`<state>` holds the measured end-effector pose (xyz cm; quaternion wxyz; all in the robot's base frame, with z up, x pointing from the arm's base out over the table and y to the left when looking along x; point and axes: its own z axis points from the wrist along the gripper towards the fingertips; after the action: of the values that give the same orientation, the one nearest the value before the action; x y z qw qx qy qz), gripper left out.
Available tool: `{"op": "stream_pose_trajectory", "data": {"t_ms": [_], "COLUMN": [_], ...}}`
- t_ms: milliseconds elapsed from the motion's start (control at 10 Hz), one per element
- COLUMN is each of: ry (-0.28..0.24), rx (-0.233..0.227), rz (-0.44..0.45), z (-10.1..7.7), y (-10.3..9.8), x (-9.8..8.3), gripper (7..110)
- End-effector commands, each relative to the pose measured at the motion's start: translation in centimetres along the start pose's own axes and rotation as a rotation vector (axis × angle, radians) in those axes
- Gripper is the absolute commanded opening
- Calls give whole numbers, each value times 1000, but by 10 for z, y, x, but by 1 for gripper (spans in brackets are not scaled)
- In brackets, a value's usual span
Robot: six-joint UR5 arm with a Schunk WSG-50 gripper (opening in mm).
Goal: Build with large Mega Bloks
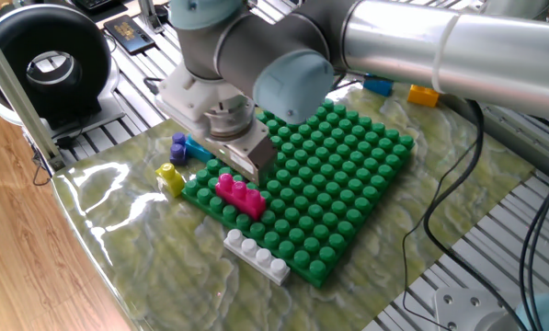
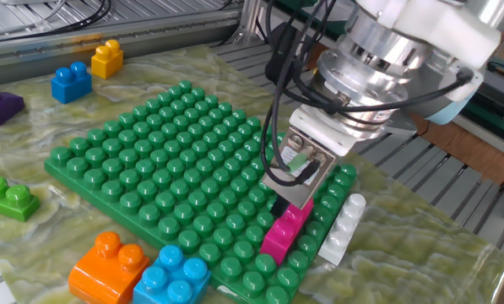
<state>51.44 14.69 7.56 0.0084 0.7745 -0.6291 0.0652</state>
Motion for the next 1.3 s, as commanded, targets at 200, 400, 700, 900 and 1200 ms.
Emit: {"op": "stream_pose_trajectory", "data": {"t_ms": [200, 400, 700, 900, 1200], "ry": [-57, -29, -41, -43, -33], "rx": [10, -19, -37, -45, -39], "rz": [-17, -34, -43, -33, -30], "z": [0, 0, 0, 3, 3], "y": [0, 7, 11, 13, 11], "x": [-13, -7, -11, -16, -14], "gripper": [44, 66, 66, 66, 66]}}
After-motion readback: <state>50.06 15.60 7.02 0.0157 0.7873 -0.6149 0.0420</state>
